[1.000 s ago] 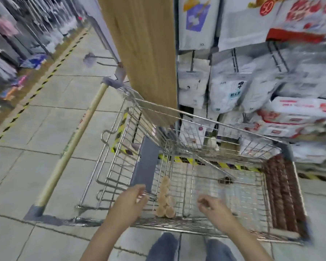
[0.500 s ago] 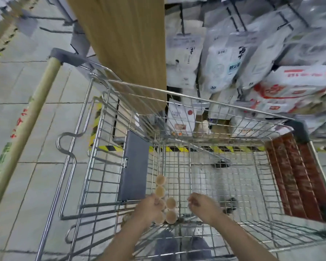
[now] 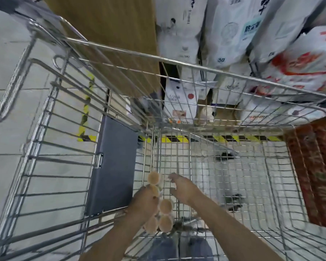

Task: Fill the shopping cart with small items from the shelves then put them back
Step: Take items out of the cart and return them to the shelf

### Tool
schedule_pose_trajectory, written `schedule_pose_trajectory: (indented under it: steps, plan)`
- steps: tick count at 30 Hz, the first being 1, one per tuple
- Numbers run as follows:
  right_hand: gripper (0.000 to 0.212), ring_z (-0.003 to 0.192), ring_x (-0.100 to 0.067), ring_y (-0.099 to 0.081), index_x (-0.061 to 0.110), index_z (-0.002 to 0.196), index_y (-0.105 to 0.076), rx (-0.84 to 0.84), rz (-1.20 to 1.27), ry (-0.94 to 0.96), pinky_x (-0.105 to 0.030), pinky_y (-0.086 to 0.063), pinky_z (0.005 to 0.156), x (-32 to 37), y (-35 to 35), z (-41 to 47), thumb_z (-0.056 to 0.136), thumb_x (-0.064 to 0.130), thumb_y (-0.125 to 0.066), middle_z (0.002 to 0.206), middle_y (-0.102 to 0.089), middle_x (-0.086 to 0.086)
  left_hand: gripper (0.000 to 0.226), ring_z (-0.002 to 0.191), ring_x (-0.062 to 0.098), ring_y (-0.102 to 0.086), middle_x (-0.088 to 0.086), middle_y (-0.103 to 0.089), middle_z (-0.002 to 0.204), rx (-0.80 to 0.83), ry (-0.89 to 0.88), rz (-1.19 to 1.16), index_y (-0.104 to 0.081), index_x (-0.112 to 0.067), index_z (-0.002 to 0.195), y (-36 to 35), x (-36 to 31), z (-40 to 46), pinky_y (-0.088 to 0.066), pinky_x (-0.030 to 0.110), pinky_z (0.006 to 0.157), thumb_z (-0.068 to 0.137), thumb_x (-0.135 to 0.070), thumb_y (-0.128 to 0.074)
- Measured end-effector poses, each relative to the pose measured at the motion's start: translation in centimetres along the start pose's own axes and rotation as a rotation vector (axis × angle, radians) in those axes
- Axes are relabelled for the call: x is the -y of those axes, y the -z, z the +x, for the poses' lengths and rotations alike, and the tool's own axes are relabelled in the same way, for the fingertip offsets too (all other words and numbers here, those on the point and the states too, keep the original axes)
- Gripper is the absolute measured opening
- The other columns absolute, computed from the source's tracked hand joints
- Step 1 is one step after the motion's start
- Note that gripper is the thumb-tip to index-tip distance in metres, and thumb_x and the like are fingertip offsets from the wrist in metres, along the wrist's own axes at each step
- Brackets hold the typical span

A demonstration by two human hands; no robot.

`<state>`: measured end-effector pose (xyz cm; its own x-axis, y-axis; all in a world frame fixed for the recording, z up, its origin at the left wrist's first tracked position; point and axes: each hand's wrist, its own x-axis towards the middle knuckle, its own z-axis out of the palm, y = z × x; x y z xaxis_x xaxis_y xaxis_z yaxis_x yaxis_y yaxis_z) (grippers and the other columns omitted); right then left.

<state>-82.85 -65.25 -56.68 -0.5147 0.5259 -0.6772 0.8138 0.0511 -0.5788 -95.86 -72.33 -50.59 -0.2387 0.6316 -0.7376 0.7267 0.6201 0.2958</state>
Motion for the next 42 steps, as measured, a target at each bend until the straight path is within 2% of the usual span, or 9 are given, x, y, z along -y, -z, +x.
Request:
schedule_pose_trajectory:
  steps: [2, 7, 13, 19, 24, 28, 32, 36, 42]
  plan:
    - [0.050, 0.117, -0.022, -0.054, 0.020, 0.141, -0.036, 0.007, -0.054, 0.055, -0.035, -0.044, 0.101, 0.2, -0.2, 1.4, 0.094, 0.016, -0.053, 0.134, -0.054, -0.006, 0.018, 0.100, 0.026, -0.060, 0.011, -0.062, 0.108, -0.030, 0.005, 0.031, -0.060, -0.009, 0.100, -0.6, 0.0, 0.7, -0.045, 0.029, 0.077, 0.094, -0.012, -0.043]
    - [0.064, 0.128, -0.023, -0.046, 0.017, 0.147, -0.032, 0.015, -0.170, 0.175, -0.032, -0.041, 0.101, 0.7, -0.7, 4.4, 0.089, 0.014, -0.060, 0.146, -0.043, -0.005, 0.024, 0.104, 0.026, -0.057, 0.010, -0.056, 0.115, -0.026, 0.048, 0.074, -0.053, -0.007, 0.112, -1.8, 1.2, 2.3, -0.045, 0.031, 0.079, 0.092, -0.017, -0.043]
    - [0.063, 0.119, -0.028, -0.052, 0.017, 0.142, -0.038, -0.001, -0.239, 0.219, -0.034, -0.046, 0.092, 0.3, -2.0, 6.1, 0.085, 0.007, -0.061, 0.137, -0.050, -0.008, 0.028, 0.106, 0.025, -0.055, 0.009, -0.053, 0.118, -0.024, 0.059, 0.091, -0.050, -0.010, 0.118, -2.2, 1.5, 3.2, -0.047, 0.033, 0.081, 0.092, -0.018, -0.043]
    - [0.074, 0.122, -0.029, -0.050, 0.019, 0.150, -0.023, -0.007, -0.362, 0.309, -0.040, -0.045, 0.094, -0.1, -2.6, 6.9, 0.087, 0.007, -0.059, 0.146, -0.042, -0.008, 0.030, 0.108, 0.025, -0.054, 0.008, -0.051, 0.120, -0.035, 0.054, 0.079, -0.048, -0.011, 0.121, -2.5, 1.6, 3.3, -0.046, 0.034, 0.083, 0.092, -0.017, -0.044]
    - [0.057, 0.112, -0.029, -0.056, 0.020, 0.134, -0.043, -0.052, -0.285, 0.285, -0.037, -0.049, 0.087, -0.2, -2.9, 7.5, 0.083, 0.011, -0.064, 0.129, -0.057, -0.006, 0.029, 0.112, 0.025, -0.053, 0.008, -0.051, 0.123, -0.040, 0.061, 0.089, -0.048, -0.010, 0.120, -2.5, 1.5, 3.3, -0.046, 0.035, 0.086, 0.091, -0.016, -0.045]
    - [0.057, 0.102, -0.024, -0.059, 0.021, 0.130, -0.042, -0.113, -0.146, 0.175, -0.031, -0.046, 0.078, -1.3, -2.1, 6.4, 0.082, 0.022, -0.072, 0.118, -0.060, -0.006, 0.027, 0.108, 0.026, -0.054, 0.006, -0.049, 0.121, -0.067, 0.062, 0.061, -0.049, -0.011, 0.117, -2.8, 1.7, 3.5, -0.046, 0.035, 0.083, 0.091, -0.016, -0.044]
    - [0.045, 0.086, -0.023, -0.062, 0.021, 0.115, -0.044, -0.133, -0.079, 0.082, -0.035, -0.052, 0.069, -3.1, 0.4, 4.9, 0.081, 0.029, -0.073, 0.101, -0.066, -0.004, 0.026, 0.107, 0.023, -0.052, 0.004, -0.048, 0.120, -0.138, -0.011, 0.146, -0.048, -0.015, 0.115, -3.7, 2.1, 4.6, -0.046, 0.035, 0.081, 0.090, -0.014, -0.043]
    - [0.044, 0.087, -0.021, -0.063, 0.025, 0.109, -0.044, -0.091, -0.079, 0.076, -0.040, -0.055, 0.073, -4.5, 3.4, 3.0, 0.078, 0.033, -0.074, 0.102, -0.066, -0.001, 0.035, 0.121, 0.021, -0.044, 0.003, -0.050, 0.128, -0.108, -0.046, 0.355, -0.047, -0.015, 0.126, -4.4, 2.0, 5.9, -0.043, 0.034, 0.089, 0.092, -0.021, -0.051]
    - [0.044, 0.094, -0.016, -0.063, 0.022, 0.109, -0.049, -0.163, 0.064, 0.056, -0.040, -0.053, 0.080, -6.5, 6.7, -0.7, 0.076, 0.032, -0.077, 0.104, -0.066, 0.006, 0.037, 0.117, 0.021, -0.049, 0.003, -0.057, 0.124, -0.082, -0.054, 0.522, -0.049, -0.015, 0.126, -4.9, 1.9, 6.7, -0.044, 0.031, 0.088, 0.092, -0.024, -0.057]
